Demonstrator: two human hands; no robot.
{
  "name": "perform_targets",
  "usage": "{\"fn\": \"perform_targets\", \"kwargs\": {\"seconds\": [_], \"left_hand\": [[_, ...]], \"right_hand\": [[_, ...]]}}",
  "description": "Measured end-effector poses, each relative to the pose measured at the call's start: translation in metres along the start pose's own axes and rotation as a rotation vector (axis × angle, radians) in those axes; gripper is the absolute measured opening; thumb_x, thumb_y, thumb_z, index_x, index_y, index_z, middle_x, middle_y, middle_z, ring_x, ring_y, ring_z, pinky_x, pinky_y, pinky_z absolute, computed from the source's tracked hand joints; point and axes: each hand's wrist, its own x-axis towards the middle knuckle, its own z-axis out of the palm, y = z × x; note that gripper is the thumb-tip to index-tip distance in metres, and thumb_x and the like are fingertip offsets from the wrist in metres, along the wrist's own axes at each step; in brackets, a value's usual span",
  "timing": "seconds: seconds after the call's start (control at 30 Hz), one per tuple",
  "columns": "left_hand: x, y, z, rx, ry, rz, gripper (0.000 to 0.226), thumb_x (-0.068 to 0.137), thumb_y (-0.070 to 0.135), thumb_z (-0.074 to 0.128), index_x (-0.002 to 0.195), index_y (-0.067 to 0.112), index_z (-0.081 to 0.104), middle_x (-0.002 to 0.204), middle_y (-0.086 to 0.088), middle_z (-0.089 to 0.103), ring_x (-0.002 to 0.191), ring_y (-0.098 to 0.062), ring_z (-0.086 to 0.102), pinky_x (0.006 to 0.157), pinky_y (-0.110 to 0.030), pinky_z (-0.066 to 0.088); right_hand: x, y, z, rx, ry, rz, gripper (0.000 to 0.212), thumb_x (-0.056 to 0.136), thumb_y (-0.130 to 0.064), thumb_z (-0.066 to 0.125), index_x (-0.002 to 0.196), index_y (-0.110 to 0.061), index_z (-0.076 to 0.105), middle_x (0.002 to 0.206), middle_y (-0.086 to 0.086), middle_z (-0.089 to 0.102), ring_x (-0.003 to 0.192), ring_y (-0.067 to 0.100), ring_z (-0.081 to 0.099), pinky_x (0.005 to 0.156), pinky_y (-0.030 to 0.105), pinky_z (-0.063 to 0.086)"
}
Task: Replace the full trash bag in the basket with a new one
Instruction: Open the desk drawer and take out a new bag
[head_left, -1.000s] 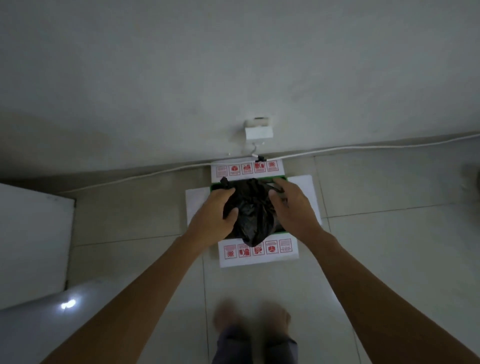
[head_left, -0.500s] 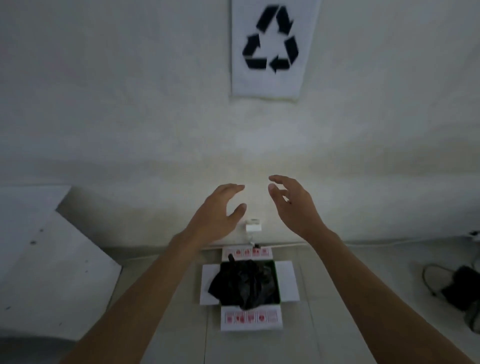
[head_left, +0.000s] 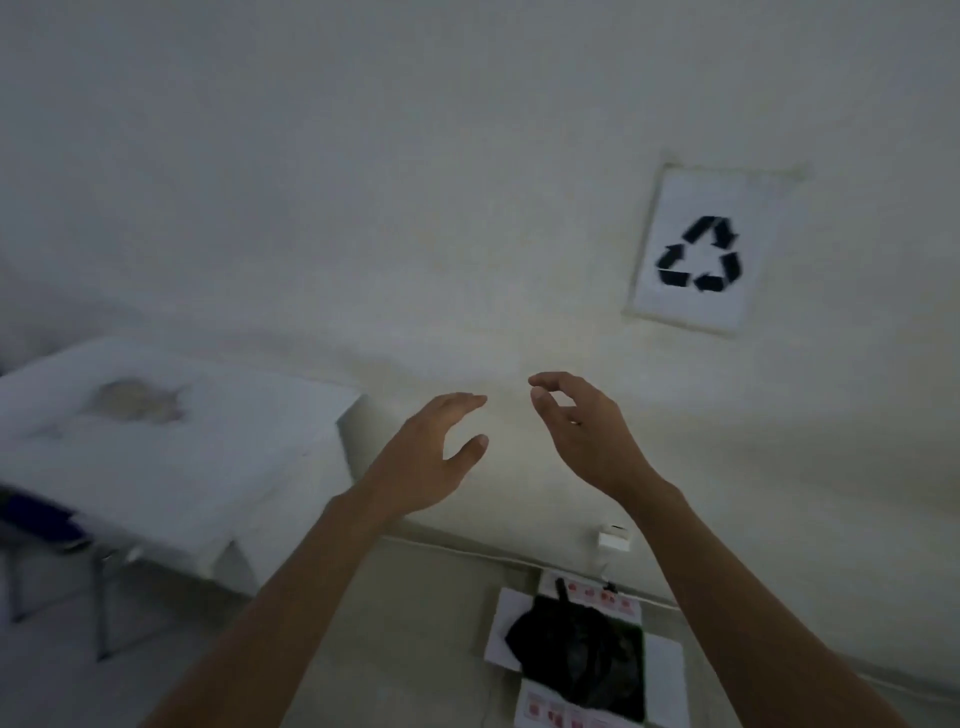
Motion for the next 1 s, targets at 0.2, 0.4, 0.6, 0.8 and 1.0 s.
{"fn": "perform_targets", "kwargs": {"seconds": [0.2, 0.4, 0.6, 0.8, 1.0], "left_hand": [[-0.134, -0.105, -0.113, 0.084, 0.128, -0.272, 0.046, 0.099, 0.033, 0.06, 0.143, 0.023, 0.052, 0.146, 0.009, 0.053, 0.132, -0.007, 0.048, 0.114, -0.027, 0.035], [-0.273, -0.2, -0.201, 0.023, 0.158, -0.549, 0.048, 0.096, 0.043, 0.057, 0.141, 0.025, 0.055, 0.139, 0.012, 0.053, 0.124, -0.006, 0.053, 0.11, -0.034, 0.044], [-0.364, -0.267, -0.243, 0.105, 0.235, -0.676, 0.042, 0.1, 0.028, 0.06, 0.141, 0.02, 0.056, 0.14, 0.004, 0.058, 0.126, -0.007, 0.054, 0.097, -0.007, 0.035], [-0.378, -0.346, -0.258, 0.111, 0.16, -0.716, 0.048, 0.1, 0.039, 0.055, 0.146, 0.026, 0.048, 0.147, 0.001, 0.053, 0.131, -0.014, 0.051, 0.107, -0.031, 0.043], [-0.344, -0.44, -0.29, 0.144, -0.015, -0.678, 0.056, 0.099, 0.041, 0.057, 0.151, 0.026, 0.041, 0.152, 0.002, 0.047, 0.132, -0.013, 0.049, 0.101, -0.024, 0.04]], "right_hand": [[-0.003, -0.094, 0.161, 0.141, -0.22, -0.118, 0.031, 0.104, -0.035, 0.051, 0.127, -0.02, 0.064, 0.125, -0.006, 0.064, 0.095, 0.008, 0.063, 0.07, 0.001, 0.043], [-0.03, -0.182, 0.33, 0.261, -0.398, -0.196, 0.023, 0.104, -0.028, 0.053, 0.117, -0.016, 0.068, 0.113, -0.008, 0.068, 0.095, 0.002, 0.063, 0.074, 0.003, 0.044], [-0.058, -0.233, 0.465, 0.274, -0.553, -0.202, 0.022, 0.103, -0.028, 0.053, 0.107, -0.018, 0.072, 0.101, -0.01, 0.071, 0.09, 0.0, 0.064, 0.072, 0.008, 0.045], [-0.048, -0.237, 0.562, 0.235, -0.606, -0.155, 0.02, 0.102, -0.022, 0.056, 0.103, -0.015, 0.074, 0.091, -0.005, 0.072, 0.086, 0.009, 0.067, 0.068, 0.01, 0.045], [-0.01, -0.224, 0.664, 0.179, -0.631, -0.089, 0.017, 0.101, -0.018, 0.056, 0.106, -0.015, 0.072, 0.098, -0.002, 0.074, 0.091, 0.009, 0.068, 0.073, 0.01, 0.05]]}}
